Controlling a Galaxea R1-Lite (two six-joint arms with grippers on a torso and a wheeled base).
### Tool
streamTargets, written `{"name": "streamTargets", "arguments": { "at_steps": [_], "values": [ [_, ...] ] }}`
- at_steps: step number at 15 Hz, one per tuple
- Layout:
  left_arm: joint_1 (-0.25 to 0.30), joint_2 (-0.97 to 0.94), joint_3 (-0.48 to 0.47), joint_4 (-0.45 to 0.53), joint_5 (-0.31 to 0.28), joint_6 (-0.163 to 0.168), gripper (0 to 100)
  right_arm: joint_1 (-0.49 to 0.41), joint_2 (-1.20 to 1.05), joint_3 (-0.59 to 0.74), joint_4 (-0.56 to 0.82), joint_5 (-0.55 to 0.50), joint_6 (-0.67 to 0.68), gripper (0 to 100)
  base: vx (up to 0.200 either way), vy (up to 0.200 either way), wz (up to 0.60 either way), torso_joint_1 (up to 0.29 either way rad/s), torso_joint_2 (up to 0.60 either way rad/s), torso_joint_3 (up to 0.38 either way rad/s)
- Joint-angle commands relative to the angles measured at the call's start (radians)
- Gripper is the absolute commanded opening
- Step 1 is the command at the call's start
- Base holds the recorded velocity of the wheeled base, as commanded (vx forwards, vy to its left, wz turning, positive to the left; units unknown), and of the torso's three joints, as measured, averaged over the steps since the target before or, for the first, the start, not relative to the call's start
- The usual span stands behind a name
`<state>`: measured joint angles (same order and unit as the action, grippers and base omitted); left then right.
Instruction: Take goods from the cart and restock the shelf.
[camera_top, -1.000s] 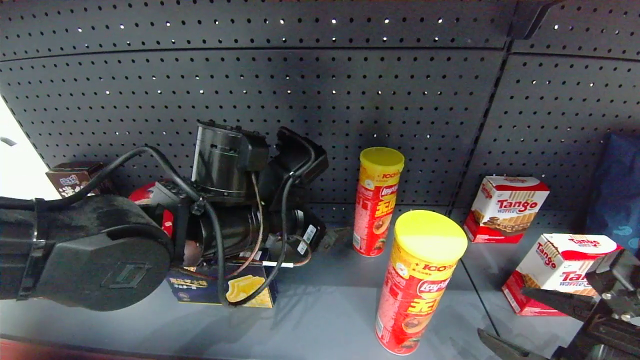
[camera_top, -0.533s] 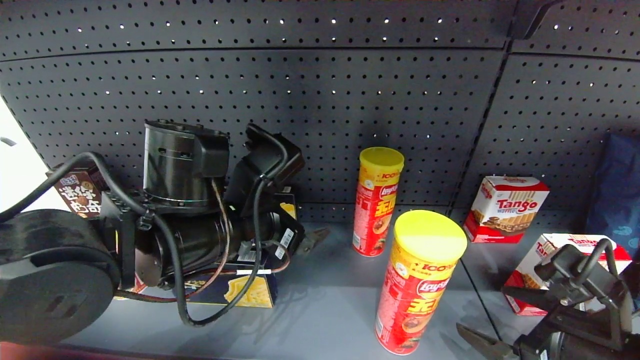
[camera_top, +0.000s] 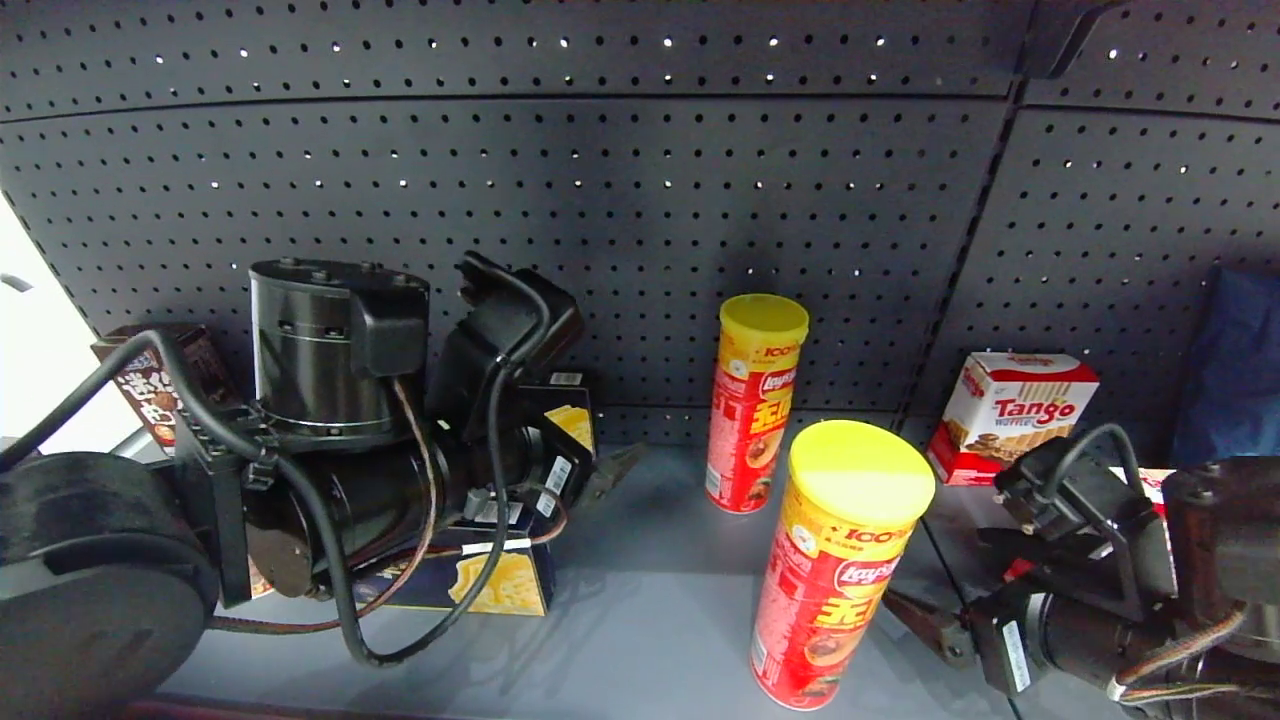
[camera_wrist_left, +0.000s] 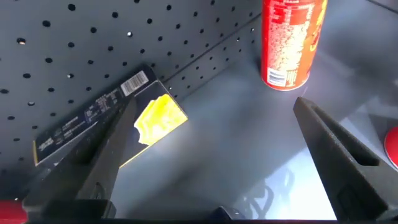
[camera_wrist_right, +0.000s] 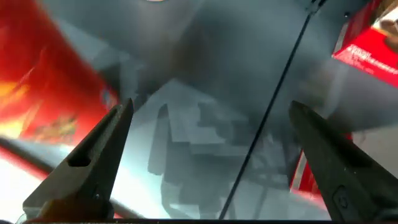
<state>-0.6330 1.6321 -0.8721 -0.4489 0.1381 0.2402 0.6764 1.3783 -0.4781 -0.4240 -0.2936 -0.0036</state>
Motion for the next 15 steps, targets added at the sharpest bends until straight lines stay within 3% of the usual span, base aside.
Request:
{"name": "streamTargets", "arguments": {
  "at_steps": [1, 15],
  "values": [
    [0.003, -0.002, 0.024, -0.007, 0.000, 0.001, 100, -0.008, 0.044, -0.022, -0.001, 0.001, -0.001, 100, 0.000, 0.000, 0.00, 0.000, 0.00, 0.000],
    [0.018, 0.005, 0.022, -0.013, -0.003, 0.001, 100, 0.065, 0.059, -0.016, -0.007, 0.037, -0.016, 100, 0.000, 0.000, 0.00, 0.000, 0.00, 0.000]
  ]
}}
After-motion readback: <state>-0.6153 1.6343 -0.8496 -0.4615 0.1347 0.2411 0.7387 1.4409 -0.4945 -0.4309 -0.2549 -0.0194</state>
